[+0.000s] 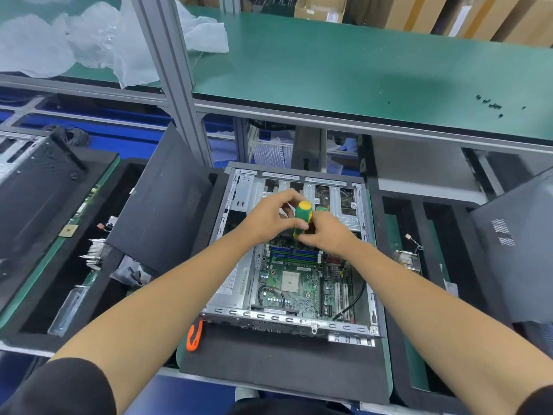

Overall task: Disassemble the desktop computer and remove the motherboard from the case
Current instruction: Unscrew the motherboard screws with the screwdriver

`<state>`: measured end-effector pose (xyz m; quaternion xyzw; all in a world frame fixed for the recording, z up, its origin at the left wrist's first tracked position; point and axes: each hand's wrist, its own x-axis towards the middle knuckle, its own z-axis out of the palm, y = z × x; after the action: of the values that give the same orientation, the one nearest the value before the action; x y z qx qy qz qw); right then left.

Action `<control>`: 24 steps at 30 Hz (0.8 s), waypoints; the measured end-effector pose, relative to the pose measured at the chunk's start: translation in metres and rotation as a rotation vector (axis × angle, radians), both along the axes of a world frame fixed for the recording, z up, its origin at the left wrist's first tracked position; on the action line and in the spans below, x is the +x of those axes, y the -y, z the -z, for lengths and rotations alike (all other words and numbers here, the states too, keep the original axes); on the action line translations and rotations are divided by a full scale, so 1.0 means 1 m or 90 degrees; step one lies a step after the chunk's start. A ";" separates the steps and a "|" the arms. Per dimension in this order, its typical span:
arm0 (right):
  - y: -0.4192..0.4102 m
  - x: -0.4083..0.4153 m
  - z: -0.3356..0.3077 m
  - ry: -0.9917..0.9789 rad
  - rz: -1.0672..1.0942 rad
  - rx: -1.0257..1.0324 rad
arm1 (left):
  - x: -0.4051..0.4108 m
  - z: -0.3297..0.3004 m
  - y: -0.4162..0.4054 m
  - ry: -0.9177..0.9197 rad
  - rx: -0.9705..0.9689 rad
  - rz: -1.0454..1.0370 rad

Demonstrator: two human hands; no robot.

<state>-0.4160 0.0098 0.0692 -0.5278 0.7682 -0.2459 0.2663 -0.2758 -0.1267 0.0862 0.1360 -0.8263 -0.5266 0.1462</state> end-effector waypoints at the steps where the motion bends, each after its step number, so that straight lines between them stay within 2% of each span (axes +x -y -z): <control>1: -0.001 0.001 0.000 0.015 0.005 -0.007 | 0.000 0.001 -0.002 -0.002 0.000 -0.002; 8: -0.011 0.004 -0.002 0.070 0.017 -0.072 | 0.000 0.014 -0.020 0.021 -0.013 0.014; 14: -0.023 -0.010 0.000 0.024 0.079 -0.016 | -0.005 0.026 -0.025 0.049 0.091 0.032; 16: -0.028 -0.015 0.000 0.003 0.080 -0.003 | -0.005 0.031 -0.027 0.056 0.088 0.024; 21: -0.038 -0.024 -0.007 -0.002 0.078 -0.008 | -0.011 0.044 -0.036 0.118 0.003 0.022; 24: -0.042 -0.027 -0.008 -0.042 0.067 -0.014 | -0.013 0.049 -0.038 0.158 -0.230 0.023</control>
<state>-0.4432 0.0514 0.0771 -0.4976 0.8004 -0.2505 0.2215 -0.2892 -0.0888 0.0368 0.1565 -0.9211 -0.3520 0.0557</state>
